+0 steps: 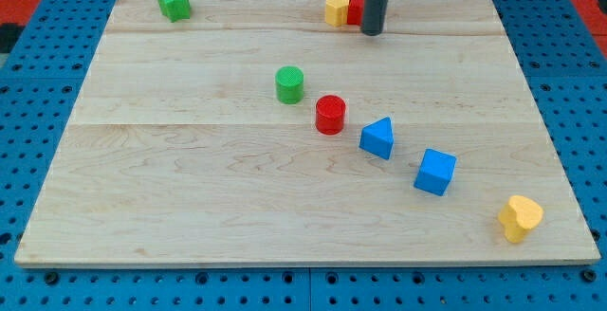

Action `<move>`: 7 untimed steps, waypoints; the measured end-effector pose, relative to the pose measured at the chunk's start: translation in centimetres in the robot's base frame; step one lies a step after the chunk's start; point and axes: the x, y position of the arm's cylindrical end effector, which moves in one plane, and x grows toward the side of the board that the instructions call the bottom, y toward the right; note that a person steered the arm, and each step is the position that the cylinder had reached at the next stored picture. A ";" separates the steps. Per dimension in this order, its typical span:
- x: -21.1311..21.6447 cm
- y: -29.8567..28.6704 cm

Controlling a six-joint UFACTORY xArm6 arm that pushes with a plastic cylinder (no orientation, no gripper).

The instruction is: Push green circle to the left side of the yellow hexagon

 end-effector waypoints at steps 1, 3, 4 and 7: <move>1.5 -1.9; 8.0 -1.6; 10.5 -3.4; 11.9 -12.6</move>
